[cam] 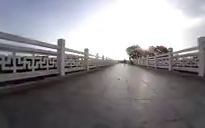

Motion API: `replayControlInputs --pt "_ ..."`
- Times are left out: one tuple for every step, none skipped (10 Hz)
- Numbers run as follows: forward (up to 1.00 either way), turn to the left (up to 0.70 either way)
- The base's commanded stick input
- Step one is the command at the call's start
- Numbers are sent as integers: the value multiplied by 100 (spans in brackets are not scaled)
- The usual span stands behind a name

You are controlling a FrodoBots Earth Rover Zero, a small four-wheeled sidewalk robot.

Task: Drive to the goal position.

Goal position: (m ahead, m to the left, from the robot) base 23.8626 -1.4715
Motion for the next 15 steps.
replayControlInputs --pt "45 0" --pt "45 0" --pt "45 0" --pt "45 0" --pt "45 0" --pt "45 0" --pt "45 0" --pt "45 0" --pt "45 0" --pt "45 0" --pt "45 0" --pt "45 -2" --pt "45 -16" --pt "45 -21" --pt "45 -2"
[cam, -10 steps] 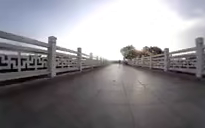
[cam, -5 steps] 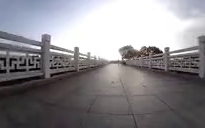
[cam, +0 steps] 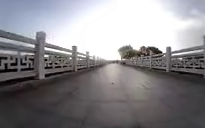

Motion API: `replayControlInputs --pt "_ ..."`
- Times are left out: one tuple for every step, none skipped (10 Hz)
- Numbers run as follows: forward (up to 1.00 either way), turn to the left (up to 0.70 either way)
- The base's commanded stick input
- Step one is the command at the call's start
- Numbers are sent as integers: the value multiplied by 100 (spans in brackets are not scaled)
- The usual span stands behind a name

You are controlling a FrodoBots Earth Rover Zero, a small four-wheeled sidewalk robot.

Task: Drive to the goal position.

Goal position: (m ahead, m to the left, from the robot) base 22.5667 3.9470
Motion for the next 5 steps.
replayControlInputs --pt "45 0" --pt "45 0" --pt "45 0" --pt "45 0" --pt "45 0"
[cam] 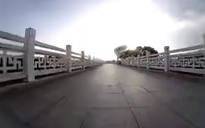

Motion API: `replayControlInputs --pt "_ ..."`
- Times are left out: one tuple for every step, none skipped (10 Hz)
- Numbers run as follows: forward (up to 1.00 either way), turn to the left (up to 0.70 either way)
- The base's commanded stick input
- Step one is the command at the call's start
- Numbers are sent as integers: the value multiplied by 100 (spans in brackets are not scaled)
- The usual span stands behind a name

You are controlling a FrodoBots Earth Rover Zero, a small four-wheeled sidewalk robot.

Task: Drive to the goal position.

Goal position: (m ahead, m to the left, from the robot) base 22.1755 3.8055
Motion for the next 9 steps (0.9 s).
replayControlInputs --pt "45 0" --pt "45 0" --pt "45 0" --pt "45 0" --pt "45 0" --pt "45 0" --pt "45 0" --pt "45 0" --pt "45 0"
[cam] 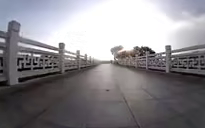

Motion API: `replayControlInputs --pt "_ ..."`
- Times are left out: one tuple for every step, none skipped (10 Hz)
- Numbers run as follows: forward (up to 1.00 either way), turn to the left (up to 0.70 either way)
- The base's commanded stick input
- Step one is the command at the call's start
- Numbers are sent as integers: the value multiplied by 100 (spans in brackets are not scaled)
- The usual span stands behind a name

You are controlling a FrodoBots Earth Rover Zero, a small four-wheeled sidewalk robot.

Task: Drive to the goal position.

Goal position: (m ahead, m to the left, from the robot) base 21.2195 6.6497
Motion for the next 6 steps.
replayControlInputs --pt "45 0" --pt "45 0" --pt "45 0" --pt "45 0" --pt "45 0" --pt "45 0"
